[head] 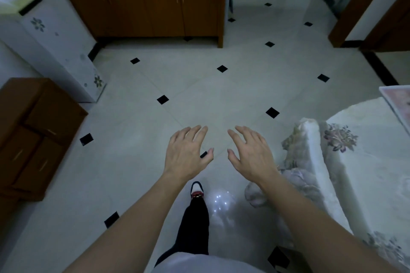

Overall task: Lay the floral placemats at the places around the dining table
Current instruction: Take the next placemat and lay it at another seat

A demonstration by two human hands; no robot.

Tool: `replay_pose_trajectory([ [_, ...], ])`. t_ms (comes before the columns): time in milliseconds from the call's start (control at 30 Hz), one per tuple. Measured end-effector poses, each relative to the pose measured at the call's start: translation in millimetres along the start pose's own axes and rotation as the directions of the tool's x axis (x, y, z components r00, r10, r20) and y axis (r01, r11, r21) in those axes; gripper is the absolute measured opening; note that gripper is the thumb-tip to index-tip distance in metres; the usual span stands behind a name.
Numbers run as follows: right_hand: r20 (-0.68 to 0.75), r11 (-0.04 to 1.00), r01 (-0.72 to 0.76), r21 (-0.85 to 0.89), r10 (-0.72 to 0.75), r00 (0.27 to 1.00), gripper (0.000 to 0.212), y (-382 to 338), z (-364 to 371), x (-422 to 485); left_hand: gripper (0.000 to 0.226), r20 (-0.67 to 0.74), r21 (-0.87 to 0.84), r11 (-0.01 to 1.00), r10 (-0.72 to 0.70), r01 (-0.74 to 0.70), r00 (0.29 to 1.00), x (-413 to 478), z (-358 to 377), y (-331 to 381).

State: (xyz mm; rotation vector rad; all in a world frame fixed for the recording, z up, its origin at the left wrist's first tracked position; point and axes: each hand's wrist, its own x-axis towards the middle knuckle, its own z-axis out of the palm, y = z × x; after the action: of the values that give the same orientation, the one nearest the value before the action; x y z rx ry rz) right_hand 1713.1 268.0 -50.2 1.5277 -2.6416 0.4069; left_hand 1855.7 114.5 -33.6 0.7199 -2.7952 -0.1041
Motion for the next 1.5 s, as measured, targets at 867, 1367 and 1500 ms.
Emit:
replay_pose_trajectory([
  [867,-0.030,0.875,-0.484,-0.015,0.483,0.875,0.055,196,33,340,0.061,0.101,-0.135,0.924,0.372,-0.358,0.923,471,116,-33],
  [1367,-0.140,0.777,-0.630,-0.020,0.621,0.771,0.050,461,8,455,0.063,0.128,-0.127,0.848,0.528,-0.514,0.840,732,192,148],
  [1500,-0.174,0.747,-0.664,-0.020,0.652,0.738,0.049,509,-4,464,0.063,0.116,-0.143,0.806,0.590,-0.575,0.799,773,201,193],
])
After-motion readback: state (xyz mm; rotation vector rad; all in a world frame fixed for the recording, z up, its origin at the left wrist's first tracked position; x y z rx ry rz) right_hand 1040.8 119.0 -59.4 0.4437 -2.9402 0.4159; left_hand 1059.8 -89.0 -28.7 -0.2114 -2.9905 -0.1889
